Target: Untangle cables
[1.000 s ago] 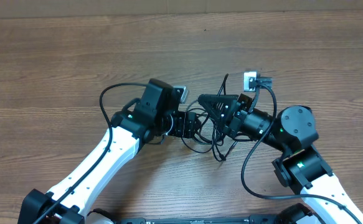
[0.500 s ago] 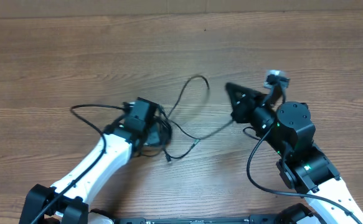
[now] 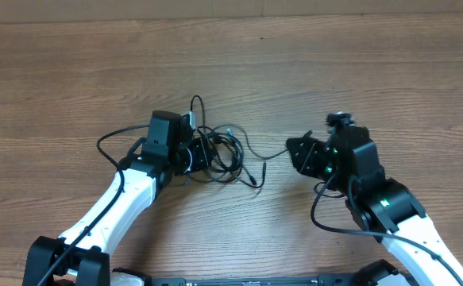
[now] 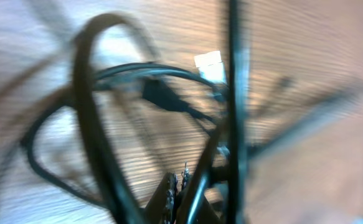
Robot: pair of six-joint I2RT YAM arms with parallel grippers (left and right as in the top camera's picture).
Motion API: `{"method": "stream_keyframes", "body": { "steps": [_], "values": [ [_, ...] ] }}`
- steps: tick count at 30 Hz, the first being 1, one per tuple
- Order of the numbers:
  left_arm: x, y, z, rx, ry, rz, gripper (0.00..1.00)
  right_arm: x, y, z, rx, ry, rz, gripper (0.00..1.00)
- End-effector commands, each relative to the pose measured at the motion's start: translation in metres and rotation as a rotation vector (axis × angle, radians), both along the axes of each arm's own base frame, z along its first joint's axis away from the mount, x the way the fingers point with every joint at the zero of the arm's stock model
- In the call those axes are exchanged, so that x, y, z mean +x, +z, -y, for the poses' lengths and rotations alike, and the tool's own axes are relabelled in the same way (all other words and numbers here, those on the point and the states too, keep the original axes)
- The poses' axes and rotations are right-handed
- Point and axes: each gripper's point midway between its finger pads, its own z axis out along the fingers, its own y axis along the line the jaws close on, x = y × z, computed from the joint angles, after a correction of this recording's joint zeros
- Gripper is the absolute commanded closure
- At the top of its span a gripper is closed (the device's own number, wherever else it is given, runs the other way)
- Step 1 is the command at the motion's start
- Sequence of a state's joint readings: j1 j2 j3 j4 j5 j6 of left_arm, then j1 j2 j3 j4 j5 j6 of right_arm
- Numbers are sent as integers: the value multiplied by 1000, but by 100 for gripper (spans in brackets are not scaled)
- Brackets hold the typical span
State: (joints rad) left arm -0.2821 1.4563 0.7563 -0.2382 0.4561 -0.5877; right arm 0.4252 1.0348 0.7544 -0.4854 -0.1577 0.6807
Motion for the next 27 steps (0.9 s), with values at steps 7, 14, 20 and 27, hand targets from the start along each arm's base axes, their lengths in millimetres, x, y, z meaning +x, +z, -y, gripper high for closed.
{"method": "stream_keyframes", "body": {
  "steps": [7,14,20,27],
  "values": [
    [-20,58,53,-347,-302,94,95,-19,-39,-48,142,226,-247,61],
    [-30,79,65,-460,-389,109,96,-16,-66,-70,133,263,-296,58],
    [-50,134,78,-666,-620,235,96,1,-125,-43,-39,27,-397,96],
    [-62,152,79,-717,-742,319,96,9,-138,-37,-64,-36,-404,87]
  ]
}}
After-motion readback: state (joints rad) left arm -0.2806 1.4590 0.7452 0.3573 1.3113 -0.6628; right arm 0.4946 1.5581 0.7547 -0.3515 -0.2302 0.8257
